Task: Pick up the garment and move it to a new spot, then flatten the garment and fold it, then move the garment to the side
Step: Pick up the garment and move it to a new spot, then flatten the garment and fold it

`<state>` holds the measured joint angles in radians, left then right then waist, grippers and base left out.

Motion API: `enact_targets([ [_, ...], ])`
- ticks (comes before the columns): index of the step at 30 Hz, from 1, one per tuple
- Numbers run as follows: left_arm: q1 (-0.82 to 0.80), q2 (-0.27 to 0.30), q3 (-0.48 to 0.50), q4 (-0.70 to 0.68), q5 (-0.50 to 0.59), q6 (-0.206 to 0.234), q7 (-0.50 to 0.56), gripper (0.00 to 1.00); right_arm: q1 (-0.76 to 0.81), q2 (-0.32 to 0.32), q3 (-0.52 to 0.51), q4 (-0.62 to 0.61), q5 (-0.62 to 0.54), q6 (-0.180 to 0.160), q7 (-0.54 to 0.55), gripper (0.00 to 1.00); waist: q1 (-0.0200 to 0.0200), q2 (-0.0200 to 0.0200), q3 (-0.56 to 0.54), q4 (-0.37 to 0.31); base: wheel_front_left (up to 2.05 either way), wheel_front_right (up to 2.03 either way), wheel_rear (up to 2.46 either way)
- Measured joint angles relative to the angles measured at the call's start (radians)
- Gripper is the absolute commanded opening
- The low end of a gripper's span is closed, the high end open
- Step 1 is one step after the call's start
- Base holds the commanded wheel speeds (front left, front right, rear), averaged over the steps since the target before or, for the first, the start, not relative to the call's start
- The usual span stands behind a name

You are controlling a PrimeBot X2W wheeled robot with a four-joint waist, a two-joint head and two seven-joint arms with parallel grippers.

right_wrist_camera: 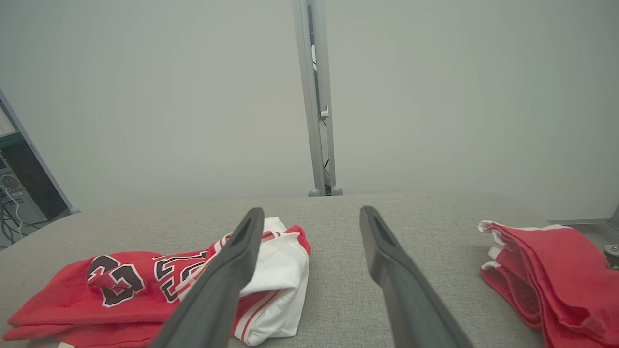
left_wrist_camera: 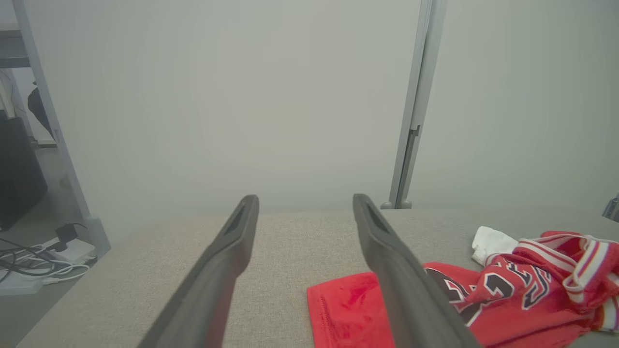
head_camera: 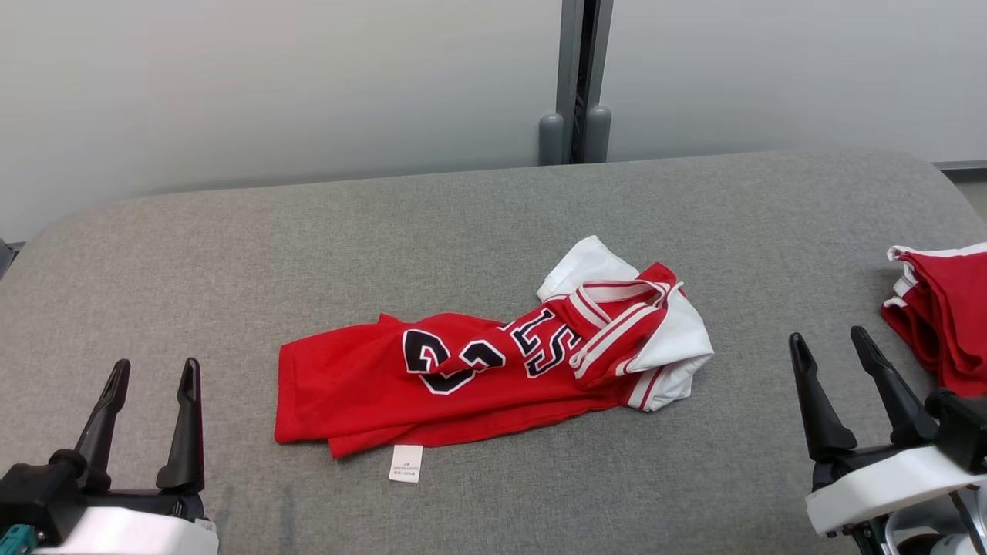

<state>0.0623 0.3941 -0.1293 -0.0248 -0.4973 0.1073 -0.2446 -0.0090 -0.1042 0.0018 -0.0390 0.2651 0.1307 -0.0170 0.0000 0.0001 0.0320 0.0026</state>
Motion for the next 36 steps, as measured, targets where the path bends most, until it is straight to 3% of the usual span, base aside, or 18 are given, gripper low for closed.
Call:
enact_targets([
  [36, 0.023, 0.027, -0.017, -0.041, -0.008, 0.021, 0.039, 1.0, 0.022, 0.007, -0.009, -0.03, 0.007, 0.0, 0.017, 1.0, 0.0, 0.0, 0.004, 0.016, 0.0, 0.0, 0.0],
])
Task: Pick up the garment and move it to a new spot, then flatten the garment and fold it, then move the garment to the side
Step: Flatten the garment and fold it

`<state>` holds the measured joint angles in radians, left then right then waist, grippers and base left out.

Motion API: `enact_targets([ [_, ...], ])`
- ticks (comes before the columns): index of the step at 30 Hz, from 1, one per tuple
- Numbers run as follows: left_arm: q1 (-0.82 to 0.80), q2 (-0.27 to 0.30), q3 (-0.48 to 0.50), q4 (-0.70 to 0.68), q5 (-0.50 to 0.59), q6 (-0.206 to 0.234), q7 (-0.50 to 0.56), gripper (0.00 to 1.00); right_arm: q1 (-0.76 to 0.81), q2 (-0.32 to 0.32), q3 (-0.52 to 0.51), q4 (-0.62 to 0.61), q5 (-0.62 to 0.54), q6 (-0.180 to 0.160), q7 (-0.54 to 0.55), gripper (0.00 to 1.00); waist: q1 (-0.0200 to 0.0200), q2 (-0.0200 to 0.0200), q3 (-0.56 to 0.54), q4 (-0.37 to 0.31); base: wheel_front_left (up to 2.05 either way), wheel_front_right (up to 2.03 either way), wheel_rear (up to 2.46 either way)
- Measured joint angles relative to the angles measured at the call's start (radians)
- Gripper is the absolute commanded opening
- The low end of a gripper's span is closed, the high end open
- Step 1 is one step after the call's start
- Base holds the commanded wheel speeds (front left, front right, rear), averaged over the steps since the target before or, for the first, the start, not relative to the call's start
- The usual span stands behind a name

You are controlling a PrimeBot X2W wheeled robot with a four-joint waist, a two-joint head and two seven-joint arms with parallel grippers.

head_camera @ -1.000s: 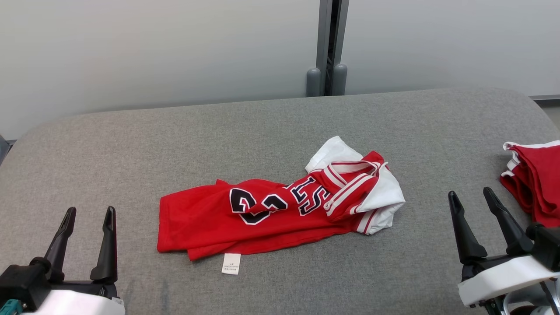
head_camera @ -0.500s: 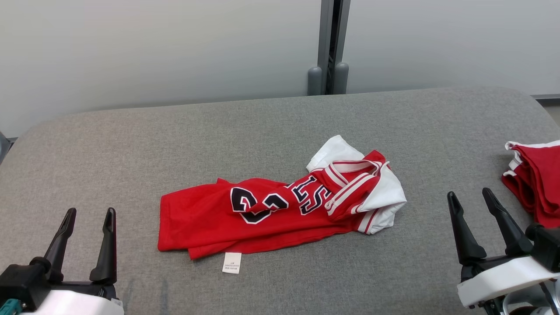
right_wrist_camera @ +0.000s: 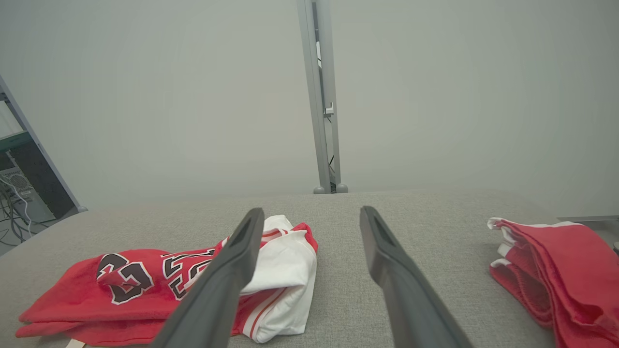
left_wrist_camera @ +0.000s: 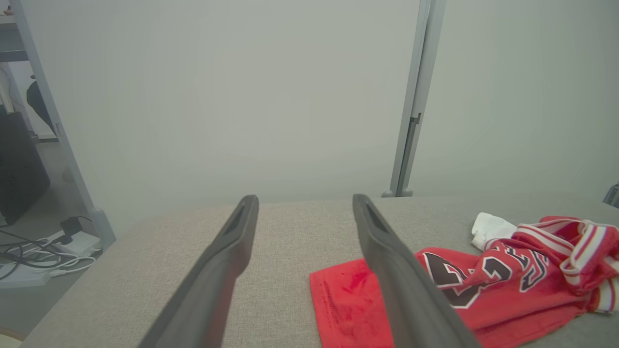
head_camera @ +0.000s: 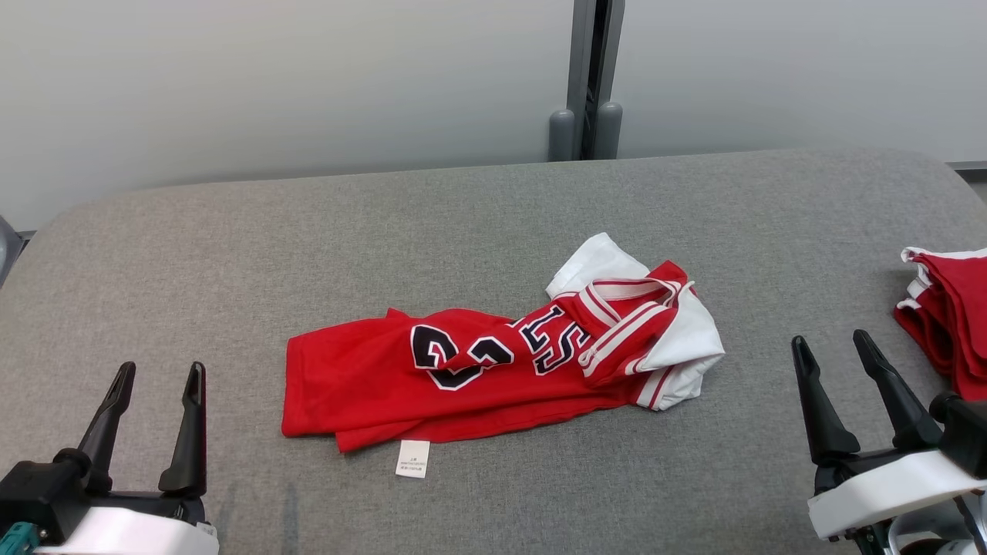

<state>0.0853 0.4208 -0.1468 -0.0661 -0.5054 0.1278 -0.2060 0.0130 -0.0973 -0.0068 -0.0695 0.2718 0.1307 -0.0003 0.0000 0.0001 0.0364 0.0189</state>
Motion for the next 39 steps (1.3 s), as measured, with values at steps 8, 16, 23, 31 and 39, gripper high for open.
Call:
enact_targets([
  [8, -0.036, 0.002, -0.005, -0.014, 0.001, 0.001, -0.006, 1.0, -0.044, -0.034, 0.025, 0.023, 0.013, 0.0, 0.058, 1.0, 0.0, 0.0, 0.05, 0.013, 0.0, 0.0, 0.0],
  [16, -0.129, -0.021, -0.03, -0.002, 0.012, -0.021, -0.025, 1.0, -0.173, -0.114, 0.102, 0.081, 0.065, 0.0, 0.195, 1.0, 0.0, 0.0, 0.164, 0.038, 0.0, 0.0, 0.0],
  [23, -0.2, -0.046, -0.037, 0.059, 0.016, -0.056, -0.043, 1.0, -0.274, -0.165, 0.161, 0.173, 0.112, 0.0, 0.242, 0.49, 0.0, 0.0, 0.253, 0.067, 0.0, 0.0, 0.0],
  [31, -0.222, -0.061, -0.024, 0.099, 0.028, -0.076, -0.051, 1.0, -0.291, -0.155, 0.143, 0.172, 0.151, 0.0, 0.169, 0.0, 0.0, 0.0, 0.277, 0.071, 0.0, 0.0, 0.0],
  [39, -0.232, -0.067, 0.006, 0.113, 0.042, -0.093, -0.053, 1.0, -0.248, -0.091, 0.077, 0.009, 0.168, 0.0, 0.035, 0.0, 0.0, 0.0, 0.258, 0.035, 0.0, 0.0, 0.0],
])
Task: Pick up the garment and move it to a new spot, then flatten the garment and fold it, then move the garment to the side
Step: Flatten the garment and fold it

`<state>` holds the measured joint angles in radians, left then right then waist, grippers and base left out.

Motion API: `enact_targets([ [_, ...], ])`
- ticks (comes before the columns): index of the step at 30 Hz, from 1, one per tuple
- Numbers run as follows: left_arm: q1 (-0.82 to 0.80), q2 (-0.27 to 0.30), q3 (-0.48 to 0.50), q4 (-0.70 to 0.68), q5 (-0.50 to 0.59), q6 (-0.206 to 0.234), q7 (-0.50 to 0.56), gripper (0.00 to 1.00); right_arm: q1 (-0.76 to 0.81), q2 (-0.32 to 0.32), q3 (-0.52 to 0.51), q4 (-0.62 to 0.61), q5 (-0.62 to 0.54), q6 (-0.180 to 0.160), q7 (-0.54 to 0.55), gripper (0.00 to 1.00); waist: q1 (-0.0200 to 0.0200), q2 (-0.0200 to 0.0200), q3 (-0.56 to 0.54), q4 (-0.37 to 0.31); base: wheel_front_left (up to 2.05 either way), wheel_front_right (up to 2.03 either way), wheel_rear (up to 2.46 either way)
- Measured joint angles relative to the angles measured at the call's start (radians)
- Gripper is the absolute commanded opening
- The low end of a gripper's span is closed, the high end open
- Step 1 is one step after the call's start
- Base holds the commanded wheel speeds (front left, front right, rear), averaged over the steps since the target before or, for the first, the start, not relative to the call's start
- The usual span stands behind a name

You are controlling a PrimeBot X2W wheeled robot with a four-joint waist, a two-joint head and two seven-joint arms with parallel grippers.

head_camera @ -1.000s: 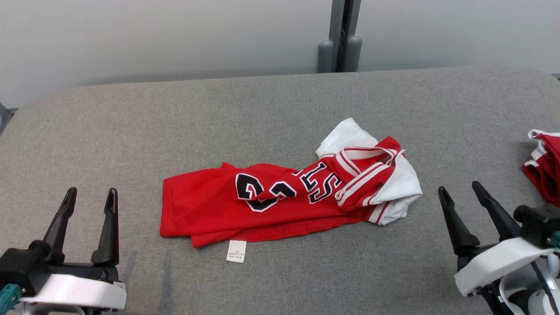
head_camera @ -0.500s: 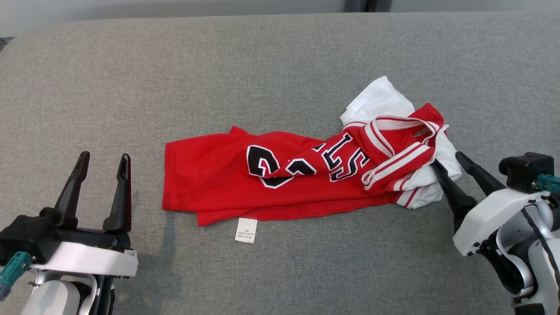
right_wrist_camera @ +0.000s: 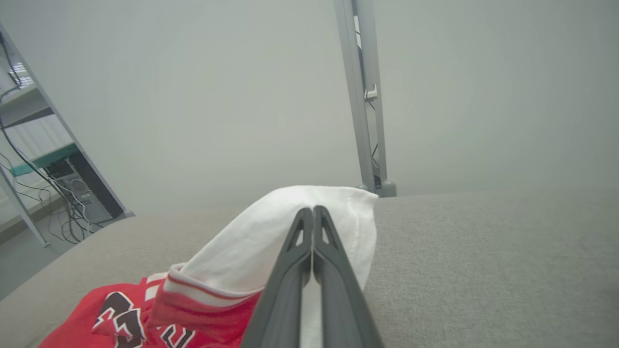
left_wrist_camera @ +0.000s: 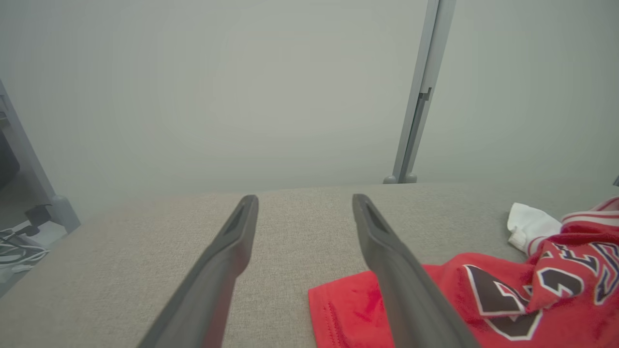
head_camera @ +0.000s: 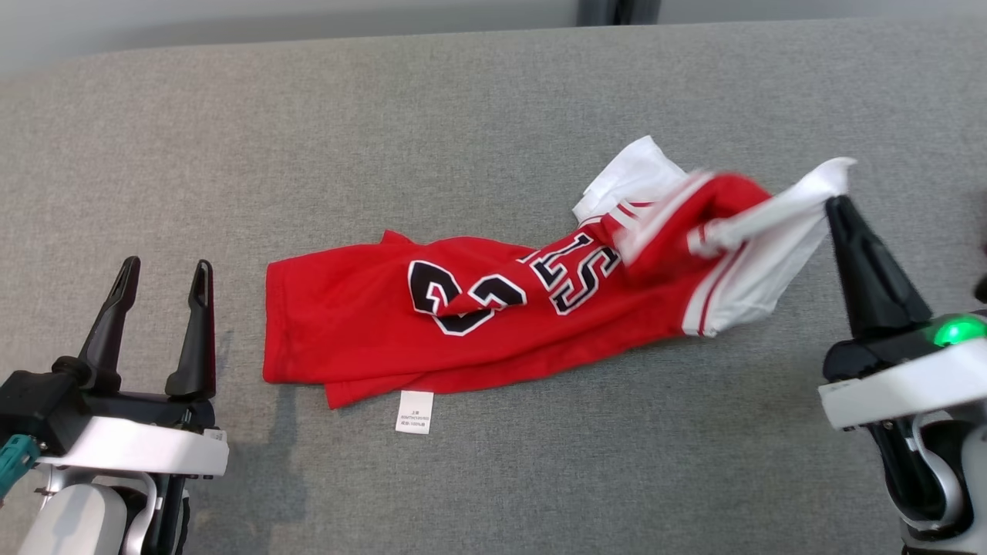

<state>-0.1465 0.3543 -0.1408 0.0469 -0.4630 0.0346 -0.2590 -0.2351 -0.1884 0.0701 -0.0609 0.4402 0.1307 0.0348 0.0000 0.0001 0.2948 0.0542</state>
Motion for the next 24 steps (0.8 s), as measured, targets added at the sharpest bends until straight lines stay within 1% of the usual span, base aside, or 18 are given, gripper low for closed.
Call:
enact_targets([
  [2, 0.0, 0.0, 0.007, 0.0, 0.004, -0.007, 0.0, 1.0, 0.011, 0.022, -0.023, -0.055, -0.006, 0.0, -0.03, 0.0, 0.0, 0.0, -0.007, -0.007, 0.0, 0.0, 0.0],
  [3, 0.0, -0.001, 0.012, 0.0, 0.005, -0.009, 0.0, 1.0, 0.034, 0.046, -0.041, -0.109, -0.009, 0.0, -0.048, 0.0, 0.0, 0.0, -0.012, -0.013, 0.0, 0.0, 0.0],
  [5, 0.0, -0.003, 0.016, -0.002, 0.007, -0.012, 0.0, 1.0, 0.059, 0.074, -0.051, -0.159, -0.018, 0.0, -0.063, 0.0, 0.0, 0.0, -0.014, -0.017, 0.0, 0.0, 0.0],
  [7, 0.0, -0.004, 0.02, -0.002, 0.012, -0.016, 0.0, 1.0, 0.084, 0.104, -0.077, -0.187, -0.019, 0.0, -0.065, 0.0, 0.0, 0.0, -0.011, -0.018, 0.0, 0.0, 0.0],
  [9, -0.001, -0.006, 0.024, -0.003, 0.014, -0.021, 0.0, 1.0, 0.112, 0.123, -0.122, -0.179, -0.024, 0.0, -0.061, 0.0, 0.0, 0.0, -0.006, -0.019, 0.0, 0.0, 0.0],
  [12, -0.01, -0.014, 0.025, -0.004, 0.022, -0.031, 0.0, 1.0, 0.127, 0.132, -0.18, -0.106, -0.037, 0.0, -0.052, 0.0, 0.0, 0.0, 0.006, -0.017, 0.0, 0.0, 0.0],
  [14, -0.019, -0.021, 0.024, -0.001, 0.023, -0.037, 0.0, 1.0, 0.13, 0.136, -0.207, -0.032, -0.051, 0.0, -0.044, 0.0, 0.0, 0.0, 0.014, -0.013, 0.0, 0.0, 0.0],
  [16, -0.027, -0.025, 0.024, 0.003, 0.03, -0.044, -0.001, 1.0, 0.13, 0.137, -0.229, 0.057, -0.025, 0.0, -0.046, 0.0, 0.0, 0.0, 0.02, -0.009, 0.0, 0.0, 0.0],
  [19, -0.033, -0.032, 0.026, 0.012, 0.033, -0.053, -0.001, 1.0, 0.124, 0.138, -0.246, 0.18, -0.005, 0.0, -0.073, 0.0, 0.0, 0.0, 0.024, -0.005, 0.0, 0.0, 0.0],
  [22, -0.035, -0.037, 0.034, 0.017, 0.042, -0.061, -0.001, 1.0, 0.104, 0.139, -0.246, 0.273, 0.01, 0.0, -0.099, 0.0, 0.0, 0.0, 0.02, -0.008, 0.0, 0.0, 0.0],
  [23, -0.035, -0.038, 0.037, 0.019, 0.043, -0.062, -0.001, 1.0, 0.098, 0.139, -0.244, 0.291, 0.009, 0.0, -0.109, 0.28, 0.0, 0.0, 0.018, -0.009, 0.0, 0.0, 0.0],
  [24, -0.035, -0.039, 0.04, 0.02, 0.045, -0.062, -0.001, 1.0, 0.091, 0.139, -0.242, 0.306, 0.01, 0.0, -0.12, 0.9, 0.0, 0.0, 0.016, -0.011, 0.0, 0.0, 0.0],
])
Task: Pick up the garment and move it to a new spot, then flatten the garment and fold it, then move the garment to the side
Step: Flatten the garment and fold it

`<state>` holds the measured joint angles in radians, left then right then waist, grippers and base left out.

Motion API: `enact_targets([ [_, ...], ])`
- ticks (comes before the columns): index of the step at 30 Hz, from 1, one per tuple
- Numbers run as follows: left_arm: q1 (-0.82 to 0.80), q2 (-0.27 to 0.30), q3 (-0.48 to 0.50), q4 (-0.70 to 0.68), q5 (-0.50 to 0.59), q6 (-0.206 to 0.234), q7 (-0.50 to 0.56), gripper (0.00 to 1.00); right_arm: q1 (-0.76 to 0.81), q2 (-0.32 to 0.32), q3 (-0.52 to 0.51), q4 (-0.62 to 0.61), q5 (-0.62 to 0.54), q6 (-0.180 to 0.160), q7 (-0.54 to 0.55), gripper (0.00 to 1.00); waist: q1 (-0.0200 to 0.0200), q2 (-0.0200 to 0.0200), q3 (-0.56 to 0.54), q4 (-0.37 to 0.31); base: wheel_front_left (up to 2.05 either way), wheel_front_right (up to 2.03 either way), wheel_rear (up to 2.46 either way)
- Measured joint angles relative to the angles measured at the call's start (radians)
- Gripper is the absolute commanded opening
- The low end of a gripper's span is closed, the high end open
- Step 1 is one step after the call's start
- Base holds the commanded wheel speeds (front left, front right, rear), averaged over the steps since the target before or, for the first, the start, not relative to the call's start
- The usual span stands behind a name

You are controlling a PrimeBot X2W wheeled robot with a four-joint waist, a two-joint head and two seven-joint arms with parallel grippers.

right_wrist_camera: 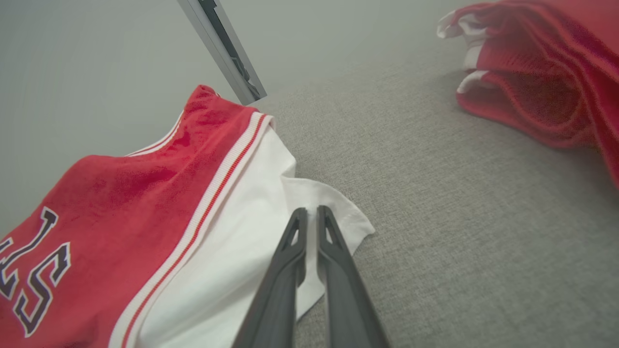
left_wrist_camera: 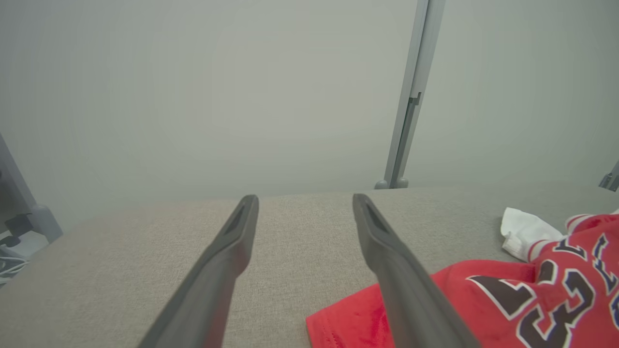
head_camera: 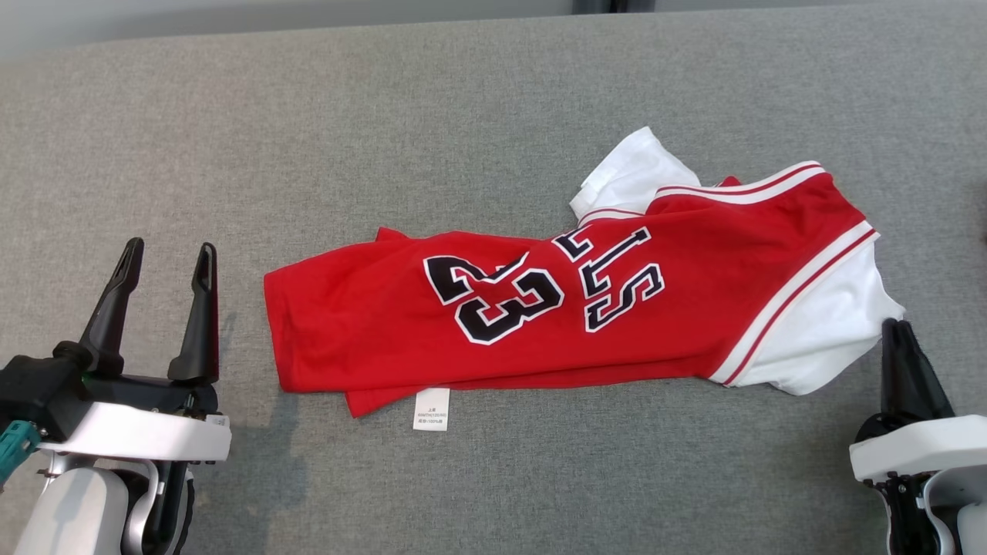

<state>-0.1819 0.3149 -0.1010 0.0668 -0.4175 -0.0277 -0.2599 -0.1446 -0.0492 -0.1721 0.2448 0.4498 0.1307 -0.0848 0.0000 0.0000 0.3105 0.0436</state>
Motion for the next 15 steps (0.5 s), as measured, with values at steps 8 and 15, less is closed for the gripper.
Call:
enact_targets([
  [8, 0.015, -0.011, 0.03, 0.005, 0.014, -0.002, 0.0, 1.0, -0.005, -0.001, -0.014, -0.062, -0.1, 0.0, -0.061, 1.0, 0.0, 0.0, -0.045, -0.015, 0.0, 0.0, 0.0],
  [15, 0.059, -0.018, 0.049, 0.01, 0.021, -0.002, 0.0, 1.0, 0.016, -0.033, 0.052, -0.276, -0.207, 0.0, -0.033, 1.0, 0.0, 0.0, -0.102, -0.03, 0.0, 0.0, 0.0],
])
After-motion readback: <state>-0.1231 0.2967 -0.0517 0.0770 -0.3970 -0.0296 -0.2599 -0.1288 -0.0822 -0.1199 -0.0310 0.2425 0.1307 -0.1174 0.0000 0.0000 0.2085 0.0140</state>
